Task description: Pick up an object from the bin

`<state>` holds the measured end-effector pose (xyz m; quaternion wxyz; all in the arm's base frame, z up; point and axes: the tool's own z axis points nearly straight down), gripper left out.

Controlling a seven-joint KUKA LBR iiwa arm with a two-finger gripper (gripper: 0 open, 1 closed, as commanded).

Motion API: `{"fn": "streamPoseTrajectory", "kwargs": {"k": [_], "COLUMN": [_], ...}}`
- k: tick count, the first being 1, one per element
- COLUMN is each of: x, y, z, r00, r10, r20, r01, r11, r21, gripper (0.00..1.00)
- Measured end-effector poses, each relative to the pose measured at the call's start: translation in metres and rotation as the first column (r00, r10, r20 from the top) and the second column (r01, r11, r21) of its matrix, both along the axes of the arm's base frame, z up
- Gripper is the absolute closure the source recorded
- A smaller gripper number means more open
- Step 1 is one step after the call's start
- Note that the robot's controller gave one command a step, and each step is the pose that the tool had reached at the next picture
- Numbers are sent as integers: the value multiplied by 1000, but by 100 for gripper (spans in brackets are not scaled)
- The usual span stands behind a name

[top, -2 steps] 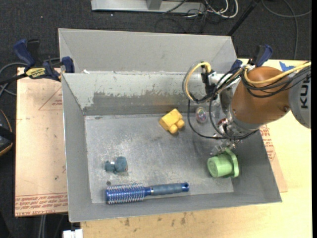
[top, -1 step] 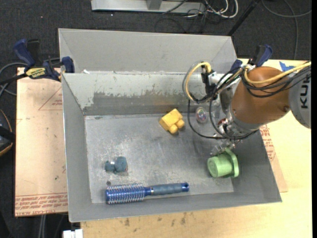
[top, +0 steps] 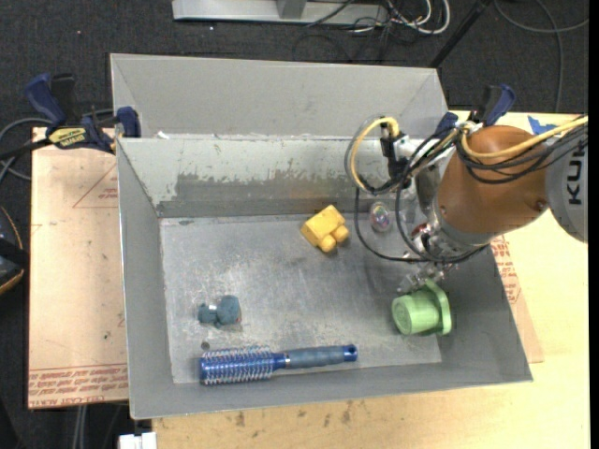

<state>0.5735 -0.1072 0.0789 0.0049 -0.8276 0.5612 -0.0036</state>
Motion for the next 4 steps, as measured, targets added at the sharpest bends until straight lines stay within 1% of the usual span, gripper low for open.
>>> {"fn": "streamPoseTrajectory", "kwargs": {"k": [4], "x": [0], "y": [0], "z": [0], "r00": [1000], "r10": [0], "r20": [0], "r01": [0], "r11": [1000], "r21": [1], "gripper": [100]}}
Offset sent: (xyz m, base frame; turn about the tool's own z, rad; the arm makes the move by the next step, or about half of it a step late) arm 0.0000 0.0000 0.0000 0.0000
